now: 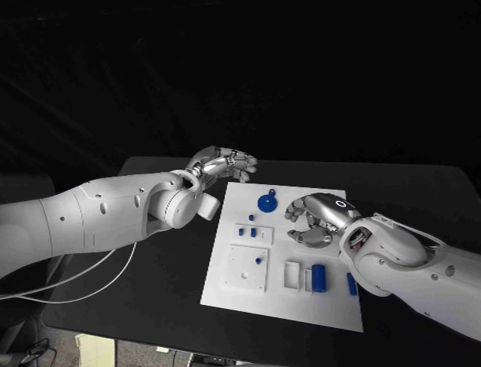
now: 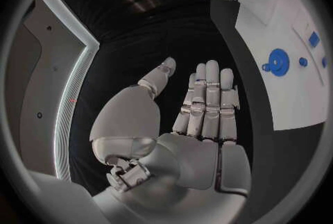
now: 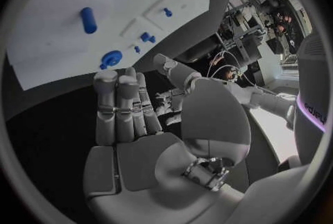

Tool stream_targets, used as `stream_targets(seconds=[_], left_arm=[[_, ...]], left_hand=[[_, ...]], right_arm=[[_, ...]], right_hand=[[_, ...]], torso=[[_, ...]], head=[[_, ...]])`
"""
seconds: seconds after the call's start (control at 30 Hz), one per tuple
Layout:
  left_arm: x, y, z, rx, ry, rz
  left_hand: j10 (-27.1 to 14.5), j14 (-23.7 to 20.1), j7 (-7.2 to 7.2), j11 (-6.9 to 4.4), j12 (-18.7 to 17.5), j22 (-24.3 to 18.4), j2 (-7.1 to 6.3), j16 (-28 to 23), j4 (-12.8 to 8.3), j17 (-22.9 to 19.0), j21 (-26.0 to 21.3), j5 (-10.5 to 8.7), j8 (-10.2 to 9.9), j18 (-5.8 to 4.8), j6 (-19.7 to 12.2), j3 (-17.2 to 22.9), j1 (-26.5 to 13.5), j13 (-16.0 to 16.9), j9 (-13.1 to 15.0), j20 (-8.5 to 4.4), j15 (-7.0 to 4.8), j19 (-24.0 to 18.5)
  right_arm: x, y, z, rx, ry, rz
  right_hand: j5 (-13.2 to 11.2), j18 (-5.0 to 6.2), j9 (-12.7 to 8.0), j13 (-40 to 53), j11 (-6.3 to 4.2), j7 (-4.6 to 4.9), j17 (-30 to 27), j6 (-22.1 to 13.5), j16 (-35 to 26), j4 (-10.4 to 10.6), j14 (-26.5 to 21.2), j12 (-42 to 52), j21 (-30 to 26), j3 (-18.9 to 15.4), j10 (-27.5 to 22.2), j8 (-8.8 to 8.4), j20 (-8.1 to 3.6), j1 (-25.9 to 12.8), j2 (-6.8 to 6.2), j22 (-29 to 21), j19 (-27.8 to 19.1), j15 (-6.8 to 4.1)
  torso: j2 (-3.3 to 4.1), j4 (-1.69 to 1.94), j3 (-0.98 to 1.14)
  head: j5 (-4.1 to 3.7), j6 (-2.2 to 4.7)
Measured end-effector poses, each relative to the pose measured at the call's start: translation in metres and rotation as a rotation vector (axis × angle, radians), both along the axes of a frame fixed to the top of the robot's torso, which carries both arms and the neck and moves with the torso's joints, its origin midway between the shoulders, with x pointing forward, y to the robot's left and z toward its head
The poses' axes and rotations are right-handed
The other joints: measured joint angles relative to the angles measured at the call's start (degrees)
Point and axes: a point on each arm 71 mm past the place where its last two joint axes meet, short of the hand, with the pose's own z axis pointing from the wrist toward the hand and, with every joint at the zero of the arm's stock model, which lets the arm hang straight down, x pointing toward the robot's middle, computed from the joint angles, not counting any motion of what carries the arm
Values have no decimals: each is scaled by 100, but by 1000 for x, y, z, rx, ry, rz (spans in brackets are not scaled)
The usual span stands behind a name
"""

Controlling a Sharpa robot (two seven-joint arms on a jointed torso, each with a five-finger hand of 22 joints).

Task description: Assemble the parts on the task board

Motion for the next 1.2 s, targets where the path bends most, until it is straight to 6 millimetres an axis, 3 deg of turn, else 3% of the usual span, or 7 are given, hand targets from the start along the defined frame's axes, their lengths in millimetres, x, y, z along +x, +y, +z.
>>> stream_targets(seconds=[0.13,0.2,0.27,0.53,0.73,0.97,1.2], left_arm=[[0,1,0,0,0,1],[0,1,0,1,0,2],[0,1,0,1,0,2],[0,0,0,0,0,1],[0,0,0,0,0,0],[1,0,0,1,0,2],[1,0,0,1,0,1]], left_hand=[[0,0,0,0,0,0,0,0,0,0,0,0,0,-1,0,0,0,0,0,0,0,0],[0,0,0,0,0,2,0,0,0,0,0,0,0,-2,0,0,0,0,0,0,0,0],[0,0,0,0,0,6,0,0,0,6,-22,0,0,-2,0,0,0,0,0,0,0,0],[0,0,0,0,0,5,0,0,0,6,-22,0,0,-4,0,0,0,0,0,0,0,0],[0,0,0,0,0,5,0,0,0,12,-22,0,0,-5,0,0,0,0,0,0,0,0],[0,0,0,0,0,10,0,0,0,14,-23,0,0,-7,0,0,0,0,-3,0,0,0],[0,-1,0,0,0,9,0,-14,0,17,-22,0,24,-9,0,0,0,0,-5,0,0,0]], right_arm=[[8,-15,-3,-46,2,-30],[10,-20,-5,-61,4,-37],[12,-23,-6,-76,7,-42],[18,-28,-13,-154,37,-46],[21,-26,-24,-209,56,-44],[21,-21,-32,-228,65,-35],[20,-19,-37,-241,66,-31]], right_hand=[[-110,-1,0,-45,2,3,-7,-3,0,17,2,-2,0,18,-2,0,-4,30,-30,0,22,-2],[-448,0,-16,-70,42,29,-21,-89,0,50,10,-26,0,-58,-42,0,-5,-34,-94,0,23,-9],[-591,0,-39,-94,42,64,-32,-125,0,39,7,-27,0,-154,-43,0,-5,-71,-130,0,23,-7],[-611,-1,-77,-249,136,36,-67,-280,30,-48,-63,-55,-1,-317,-361,-30,-5,-99,-159,2,23,104],[-611,-2,-83,-311,155,18,-85,-263,30,-55,-75,-55,-24,-277,-381,-30,17,-69,-129,4,1,115],[-611,-1,-80,-326,72,-11,-109,-234,79,43,-75,13,-24,-18,-211,3,18,107,-114,4,0,114],[-611,-2,-38,-333,9,-34,-130,-62,112,101,-55,112,-24,185,16,122,7,258,31,3,32,53]], torso=[[-2,-4,0],[-2,-9,3],[-2,-10,7],[-2,-10,7],[-1,-4,1],[2,8,-2],[3,3,-7]], head=[[-19,23],[-7,28],[7,38],[-2,60],[-34,64],[-48,46],[-49,36]])
